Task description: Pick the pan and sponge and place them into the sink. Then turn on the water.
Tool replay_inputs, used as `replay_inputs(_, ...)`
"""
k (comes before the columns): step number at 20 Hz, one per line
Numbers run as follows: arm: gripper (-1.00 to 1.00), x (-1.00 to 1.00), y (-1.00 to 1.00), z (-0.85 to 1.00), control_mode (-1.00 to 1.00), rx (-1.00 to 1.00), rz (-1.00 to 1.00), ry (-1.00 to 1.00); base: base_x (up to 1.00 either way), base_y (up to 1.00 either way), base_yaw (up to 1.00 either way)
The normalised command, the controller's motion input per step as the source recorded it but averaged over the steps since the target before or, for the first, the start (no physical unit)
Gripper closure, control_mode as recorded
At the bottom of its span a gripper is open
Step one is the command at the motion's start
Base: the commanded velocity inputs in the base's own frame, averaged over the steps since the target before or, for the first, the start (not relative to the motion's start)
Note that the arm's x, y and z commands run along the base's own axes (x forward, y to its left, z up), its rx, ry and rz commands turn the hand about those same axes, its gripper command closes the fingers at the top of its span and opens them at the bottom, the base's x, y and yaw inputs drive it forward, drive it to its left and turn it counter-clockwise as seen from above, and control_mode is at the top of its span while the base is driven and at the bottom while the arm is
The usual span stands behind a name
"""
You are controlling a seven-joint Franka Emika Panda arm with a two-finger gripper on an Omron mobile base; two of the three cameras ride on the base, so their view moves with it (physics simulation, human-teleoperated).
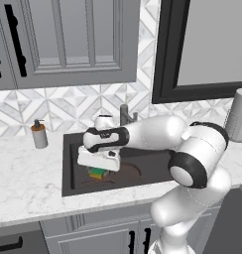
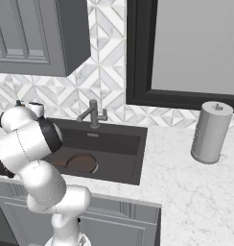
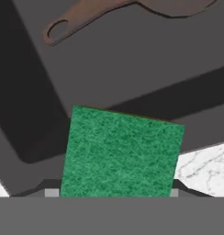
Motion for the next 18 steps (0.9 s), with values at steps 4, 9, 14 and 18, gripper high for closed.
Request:
replay_inputs(4,1.00,0.50,-0.60,0.00,-1.00,0.01,-0.18,0.08,0.00,0.00,0.00)
replay_inputs(9,1.00,0.56,-0.15,-0.06,-1.00,-0.03,-0.17,0.00,0.00,0.00,0.00)
replay_inputs(14,1.00,0.45,0.00,-0.28,-1.00,-0.14,-0.13,0.00,0.00,0.00,0.00)
replay_inputs(18,1.00,0.35,0.00,-0.38,-1.00,-0.14,-0.12,0.00,0.00,0.00,0.00)
